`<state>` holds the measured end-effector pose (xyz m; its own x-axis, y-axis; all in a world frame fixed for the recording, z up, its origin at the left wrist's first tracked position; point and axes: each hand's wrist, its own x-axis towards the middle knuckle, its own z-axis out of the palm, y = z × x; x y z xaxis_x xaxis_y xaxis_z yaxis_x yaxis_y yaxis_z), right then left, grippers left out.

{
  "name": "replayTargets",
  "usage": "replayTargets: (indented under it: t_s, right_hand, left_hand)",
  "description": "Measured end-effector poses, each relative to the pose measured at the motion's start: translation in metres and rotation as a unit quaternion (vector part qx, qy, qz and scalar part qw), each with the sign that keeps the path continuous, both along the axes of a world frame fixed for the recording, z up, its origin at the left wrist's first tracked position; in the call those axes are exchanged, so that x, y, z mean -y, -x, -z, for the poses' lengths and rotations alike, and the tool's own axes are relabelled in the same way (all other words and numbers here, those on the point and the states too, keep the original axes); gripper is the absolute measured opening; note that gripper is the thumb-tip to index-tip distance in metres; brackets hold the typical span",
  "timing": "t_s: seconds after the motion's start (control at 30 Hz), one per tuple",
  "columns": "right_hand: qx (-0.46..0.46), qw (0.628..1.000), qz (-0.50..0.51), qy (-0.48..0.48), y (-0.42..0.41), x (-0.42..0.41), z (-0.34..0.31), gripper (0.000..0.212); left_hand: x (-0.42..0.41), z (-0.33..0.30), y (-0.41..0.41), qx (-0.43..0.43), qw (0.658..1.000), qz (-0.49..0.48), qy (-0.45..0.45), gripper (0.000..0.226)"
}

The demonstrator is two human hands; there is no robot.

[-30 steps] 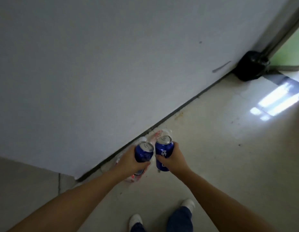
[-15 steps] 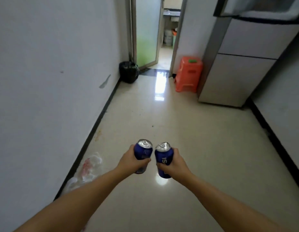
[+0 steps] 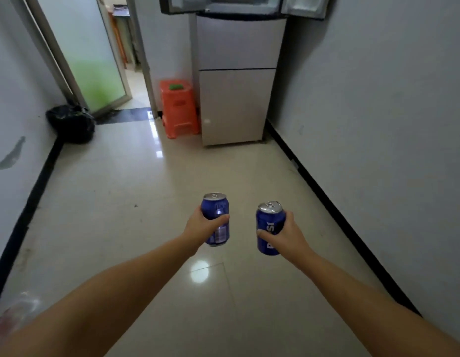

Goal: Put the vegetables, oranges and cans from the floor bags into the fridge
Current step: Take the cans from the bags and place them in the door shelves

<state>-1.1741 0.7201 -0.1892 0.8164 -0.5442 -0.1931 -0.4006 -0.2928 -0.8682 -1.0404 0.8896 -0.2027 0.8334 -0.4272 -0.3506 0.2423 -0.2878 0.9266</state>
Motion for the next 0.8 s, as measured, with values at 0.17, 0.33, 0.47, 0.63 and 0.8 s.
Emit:
replayTargets:
  t_s: [0.17,0.33,0.47,0.63,0.8]
  right_hand:
    - [0.009,0.997,0.066,-0.031,-0.016,0.079,0.005,0.064]
    - [0.032,0.991,0.116,-0.061,-0.084,0.157,0.004,0.072]
    - [0.052,0.989,0.125,-0.055,-0.144,0.218,-0.018,0.059]
    - [0.077,0.984,0.155,-0.032,-0.228,0.311,-0.054,0.069]
    - [0.088,0.984,0.156,-0.008,-0.312,0.389,-0.067,0.069]
  left_hand:
    - [0.082,-0.001,-0.030,0.025,0.999,0.045,-0.011,0.053]
    - [0.180,-0.015,-0.089,0.008,0.998,0.049,0.040,0.041]
    - [0.263,-0.034,-0.151,-0.008,0.996,0.062,0.063,0.036]
    - [0.352,-0.070,-0.239,0.024,0.990,0.117,0.072,0.042]
    - [0.417,-0.078,-0.311,0.059,0.990,0.120,0.053,0.045]
